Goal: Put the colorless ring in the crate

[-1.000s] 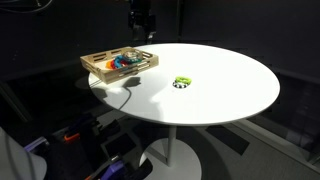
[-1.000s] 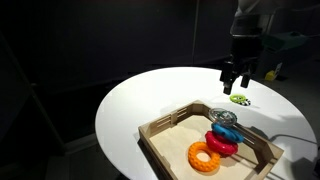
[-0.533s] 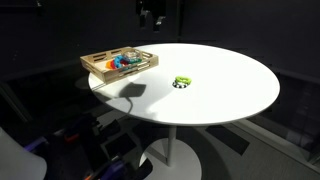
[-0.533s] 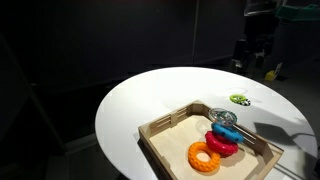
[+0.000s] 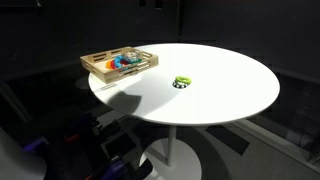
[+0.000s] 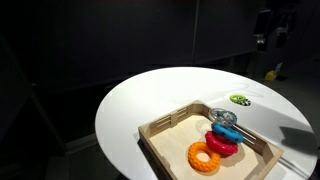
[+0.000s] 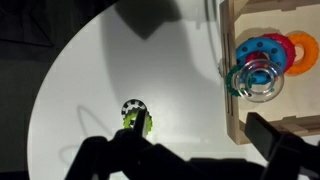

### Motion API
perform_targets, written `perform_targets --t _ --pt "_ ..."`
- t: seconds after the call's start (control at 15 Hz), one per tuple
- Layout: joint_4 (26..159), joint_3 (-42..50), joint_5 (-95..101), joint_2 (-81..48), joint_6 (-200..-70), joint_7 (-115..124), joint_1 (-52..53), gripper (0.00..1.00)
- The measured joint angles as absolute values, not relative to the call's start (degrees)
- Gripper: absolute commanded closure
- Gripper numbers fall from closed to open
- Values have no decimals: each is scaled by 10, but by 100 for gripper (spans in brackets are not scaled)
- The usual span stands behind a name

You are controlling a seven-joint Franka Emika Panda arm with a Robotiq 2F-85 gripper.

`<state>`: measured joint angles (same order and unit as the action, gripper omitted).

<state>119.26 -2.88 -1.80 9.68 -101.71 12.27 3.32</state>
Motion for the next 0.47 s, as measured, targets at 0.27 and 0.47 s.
perform_targets --t 0.27,0.47 --pt "1181 -25 -18 121 -985 122 27 0" --pt "1181 -26 -18 126 -983 122 26 0"
